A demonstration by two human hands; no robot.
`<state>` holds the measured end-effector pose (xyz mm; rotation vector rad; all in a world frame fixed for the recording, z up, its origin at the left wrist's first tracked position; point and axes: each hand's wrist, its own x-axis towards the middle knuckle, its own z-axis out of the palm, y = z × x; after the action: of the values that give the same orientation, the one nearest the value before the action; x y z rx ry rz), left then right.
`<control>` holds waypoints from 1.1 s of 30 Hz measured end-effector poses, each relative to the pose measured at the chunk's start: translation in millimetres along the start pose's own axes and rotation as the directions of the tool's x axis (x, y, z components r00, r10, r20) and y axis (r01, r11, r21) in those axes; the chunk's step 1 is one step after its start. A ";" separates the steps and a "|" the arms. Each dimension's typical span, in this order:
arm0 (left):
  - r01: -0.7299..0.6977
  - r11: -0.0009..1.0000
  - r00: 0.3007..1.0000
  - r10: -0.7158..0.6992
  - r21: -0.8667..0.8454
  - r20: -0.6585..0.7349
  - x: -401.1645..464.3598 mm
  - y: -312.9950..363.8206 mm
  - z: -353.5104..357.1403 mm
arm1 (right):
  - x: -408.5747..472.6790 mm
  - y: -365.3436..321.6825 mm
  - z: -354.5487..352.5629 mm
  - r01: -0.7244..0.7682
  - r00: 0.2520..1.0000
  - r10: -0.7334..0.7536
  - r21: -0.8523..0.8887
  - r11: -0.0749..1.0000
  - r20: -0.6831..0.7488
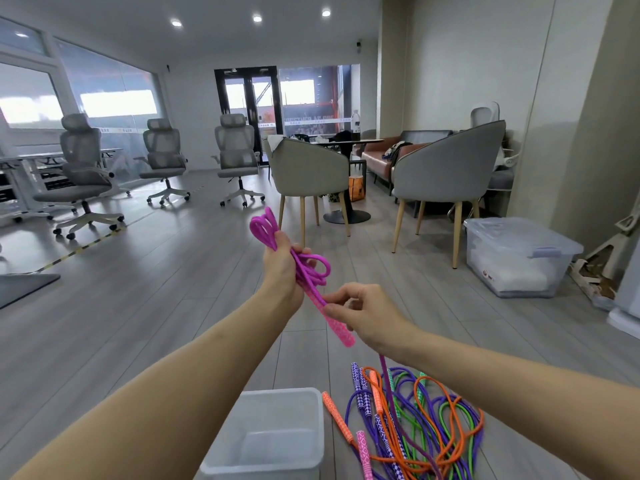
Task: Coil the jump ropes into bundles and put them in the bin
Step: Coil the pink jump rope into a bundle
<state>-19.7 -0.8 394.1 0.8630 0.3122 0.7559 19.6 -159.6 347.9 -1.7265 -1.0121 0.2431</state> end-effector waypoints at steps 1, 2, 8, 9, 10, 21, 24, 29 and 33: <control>-0.010 0.999 1.000 0.009 -0.031 -0.011 3.4 4.5 -0.7 | -0.7 3.1 -1.5 0.000 1.000 0.000 -0.010 1.000 0.030; -0.020 0.999 1.000 0.019 -0.047 -0.021 6.3 8.7 -1.6 | -1.7 5.7 -4.0 -0.002 0.998 0.002 -0.014 1.000 0.058; -0.091 0.996 0.983 0.093 0.017 -0.156 20.2 32.7 -18.6 | -11.1 16.0 -28.2 0.028 0.978 0.006 -0.160 0.987 0.211; -0.106 0.994 0.981 0.111 0.038 -0.157 21.6 37.5 -23.3 | -12.7 19.7 -33.5 0.022 0.976 0.019 -0.186 0.982 0.218; -0.113 0.991 0.983 0.121 0.065 -0.140 22.2 42.2 -28.3 | -14.1 23.7 -39.3 0.011 0.975 0.034 -0.199 0.980 0.219; -0.133 0.771 0.904 -0.163 0.622 0.396 -10.8 25.8 -42.7 | -7.0 18.6 -42.6 0.088 0.995 -0.082 -0.122 0.989 0.060; -0.136 0.707 0.875 -0.243 0.694 0.419 -19.2 19.2 -39.4 | -2.7 15.8 -37.9 0.100 0.995 -0.099 -0.103 0.990 0.016; -0.159 0.624 0.806 -0.366 0.765 0.466 -33.6 9.6 -30.0 | 1.2 11.1 -29.4 0.130 0.990 -0.134 -0.096 0.987 -0.039; -0.148 0.617 0.761 -0.428 0.773 0.487 -37.3 4.7 -25.3 | 5.2 12.0 -27.8 0.143 0.980 -0.160 -0.148 0.979 -0.114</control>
<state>-61.6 -11.0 380.2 1.8624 0.0743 0.0654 45.6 -175.7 350.6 -1.7553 -1.0830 -0.0351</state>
